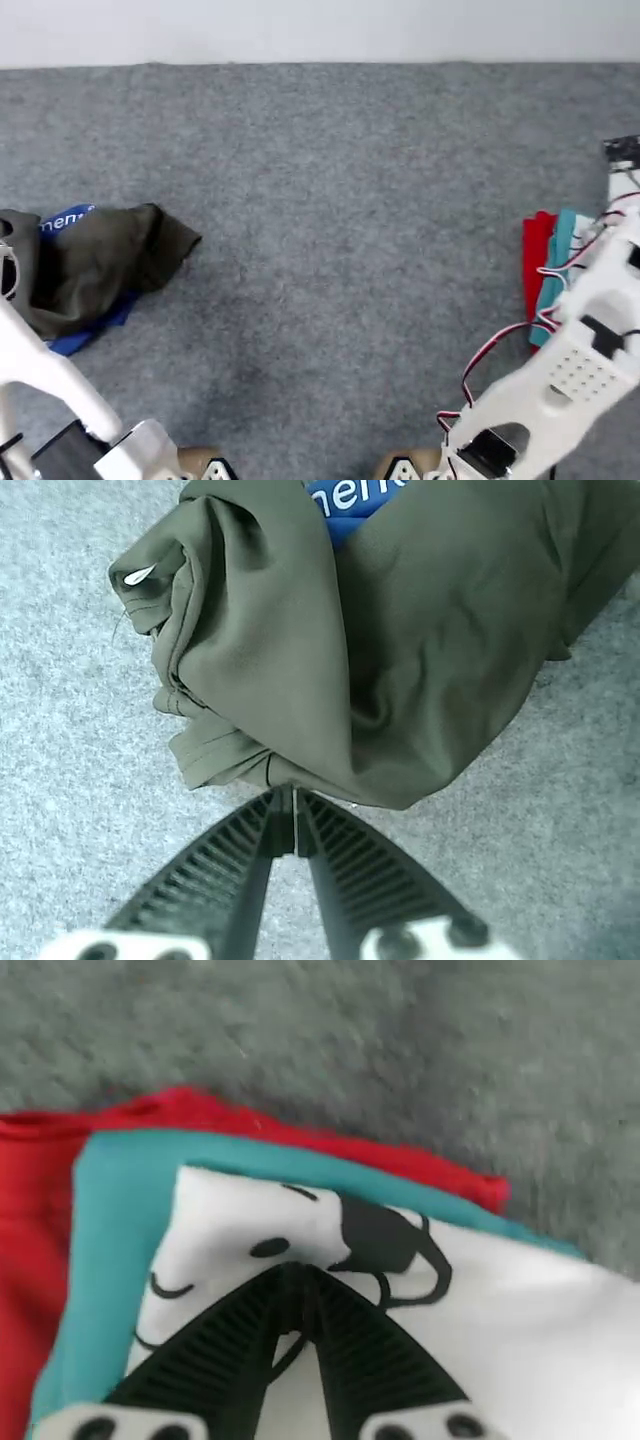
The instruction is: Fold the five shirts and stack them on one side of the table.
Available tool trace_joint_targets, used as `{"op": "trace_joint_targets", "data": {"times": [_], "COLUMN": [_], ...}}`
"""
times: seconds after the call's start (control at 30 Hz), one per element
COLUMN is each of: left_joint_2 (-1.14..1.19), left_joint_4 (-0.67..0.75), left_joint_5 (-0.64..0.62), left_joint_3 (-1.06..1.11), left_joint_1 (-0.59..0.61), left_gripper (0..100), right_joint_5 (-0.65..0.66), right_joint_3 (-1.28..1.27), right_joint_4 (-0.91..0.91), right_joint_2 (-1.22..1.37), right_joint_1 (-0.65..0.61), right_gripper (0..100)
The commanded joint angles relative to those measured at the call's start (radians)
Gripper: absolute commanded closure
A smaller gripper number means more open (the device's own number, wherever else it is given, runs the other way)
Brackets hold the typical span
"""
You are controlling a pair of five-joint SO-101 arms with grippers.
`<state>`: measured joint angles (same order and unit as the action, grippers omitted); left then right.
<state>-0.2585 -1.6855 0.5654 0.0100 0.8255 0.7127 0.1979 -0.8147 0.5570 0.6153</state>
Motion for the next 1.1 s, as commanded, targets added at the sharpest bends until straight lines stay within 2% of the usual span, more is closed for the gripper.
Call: {"op": "trace_joint_targets", "data": {"times": [0.0, 0.17, 0.47, 0.57, 0.83, 0.97, 1.07], "left_joint_2": [-0.034, -0.035, -0.035, -0.035, -0.035, -0.034, -0.034], "left_joint_4": [0.017, 0.012, -0.011, -0.028, -0.026, -0.026, -0.026], "left_joint_5": [0.008, 0.006, 0.003, 0.003, 0.003, 0.003, 0.003], "left_joint_3": [-0.01, -0.012, -0.012, -0.012, -0.007, -0.005, -0.005], "left_joint_1": [-0.006, -0.006, -0.006, -0.006, -0.008, -0.008, -0.008], "left_gripper": [98, 98, 98, 98, 98, 98, 98], "right_joint_5": [-0.012, -0.012, -0.006, -0.005, -0.003, 0.043, 0.057], "right_joint_3": [0.012, 0.008, 0.006, 0.006, 0.008, 0.008, 0.015], "right_joint_4": [0.022, -0.031, -0.303, -0.262, 0.077, 0.045, -0.016], "right_joint_2": [-0.012, -0.122, -0.329, -0.295, -0.107, -0.019, -0.048], "right_joint_1": [-0.056, -0.028, 0.094, 0.16, 0.248, 0.295, 0.295], "right_gripper": [98.7, 98.8, 98.8, 98.8, 98.8, 98.8, 98.8]}}
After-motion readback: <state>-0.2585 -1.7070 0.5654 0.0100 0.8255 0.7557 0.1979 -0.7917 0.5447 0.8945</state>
